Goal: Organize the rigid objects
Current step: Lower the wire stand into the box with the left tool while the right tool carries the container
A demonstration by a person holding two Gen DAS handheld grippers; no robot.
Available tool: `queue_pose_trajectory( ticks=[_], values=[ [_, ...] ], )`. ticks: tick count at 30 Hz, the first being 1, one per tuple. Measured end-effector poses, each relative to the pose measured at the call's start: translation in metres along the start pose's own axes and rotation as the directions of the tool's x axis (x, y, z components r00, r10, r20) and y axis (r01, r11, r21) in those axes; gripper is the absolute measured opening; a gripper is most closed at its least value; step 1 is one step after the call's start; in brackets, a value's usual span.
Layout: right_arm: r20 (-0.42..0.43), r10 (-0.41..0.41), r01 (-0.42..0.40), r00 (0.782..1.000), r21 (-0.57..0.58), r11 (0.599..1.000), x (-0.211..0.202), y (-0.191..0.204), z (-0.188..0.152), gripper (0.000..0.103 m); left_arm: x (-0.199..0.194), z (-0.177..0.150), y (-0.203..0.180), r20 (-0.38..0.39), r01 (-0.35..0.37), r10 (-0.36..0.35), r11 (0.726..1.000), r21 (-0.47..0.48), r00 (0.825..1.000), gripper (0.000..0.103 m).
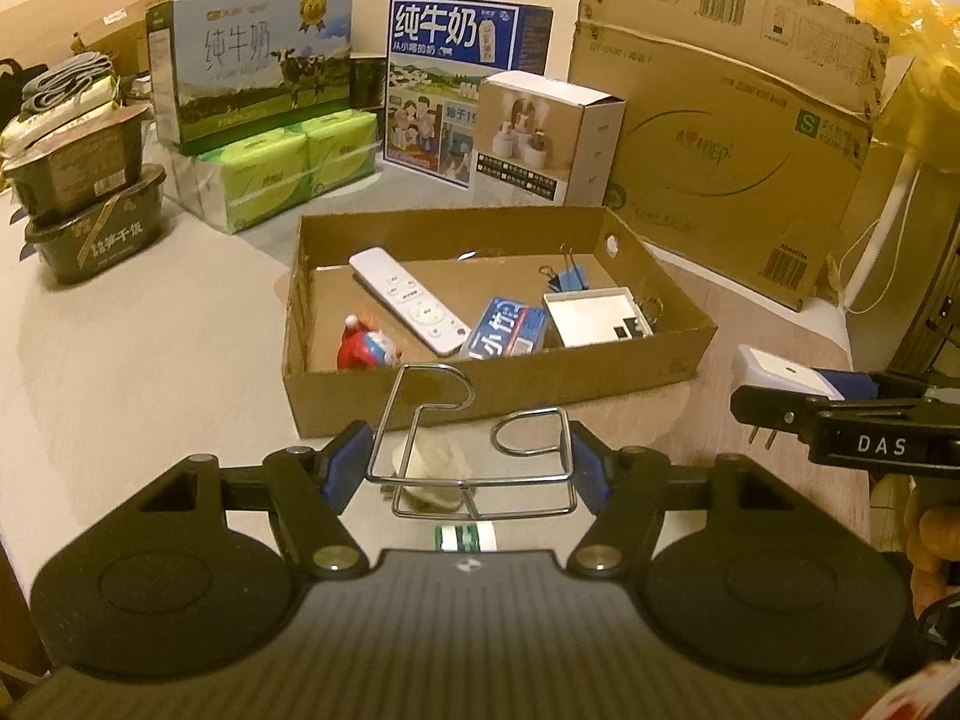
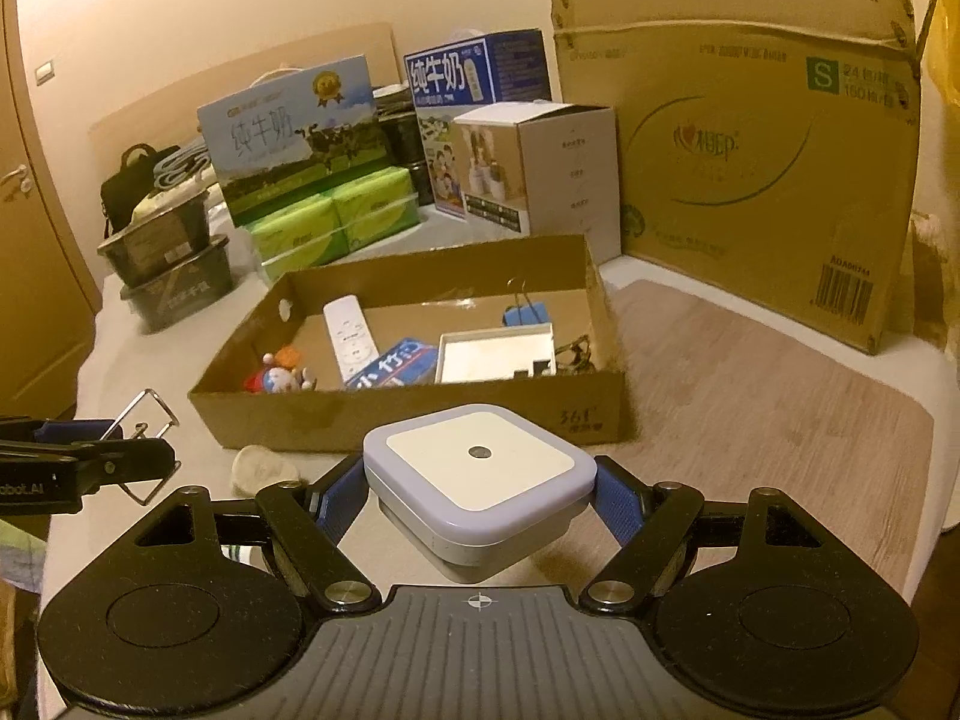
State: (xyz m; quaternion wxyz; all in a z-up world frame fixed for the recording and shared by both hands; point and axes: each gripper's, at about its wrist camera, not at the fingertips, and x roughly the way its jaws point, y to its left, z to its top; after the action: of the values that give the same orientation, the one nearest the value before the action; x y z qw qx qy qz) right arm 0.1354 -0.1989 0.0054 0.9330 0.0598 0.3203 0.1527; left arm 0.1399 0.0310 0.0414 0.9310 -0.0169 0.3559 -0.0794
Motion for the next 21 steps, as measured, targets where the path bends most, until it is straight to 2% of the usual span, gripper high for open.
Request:
queue_pose_trajectory(
  ticks=[21],
  values=[
    [0.019, 0.02, -0.019, 1.0, -0.05, 0.999, 0.038, -0.005, 0.048, 0.079, 0.038, 0.055, 0.011, 0.036, -0.016, 0.015, 1.0, 0.026, 0.999, 0.066]
  ],
)
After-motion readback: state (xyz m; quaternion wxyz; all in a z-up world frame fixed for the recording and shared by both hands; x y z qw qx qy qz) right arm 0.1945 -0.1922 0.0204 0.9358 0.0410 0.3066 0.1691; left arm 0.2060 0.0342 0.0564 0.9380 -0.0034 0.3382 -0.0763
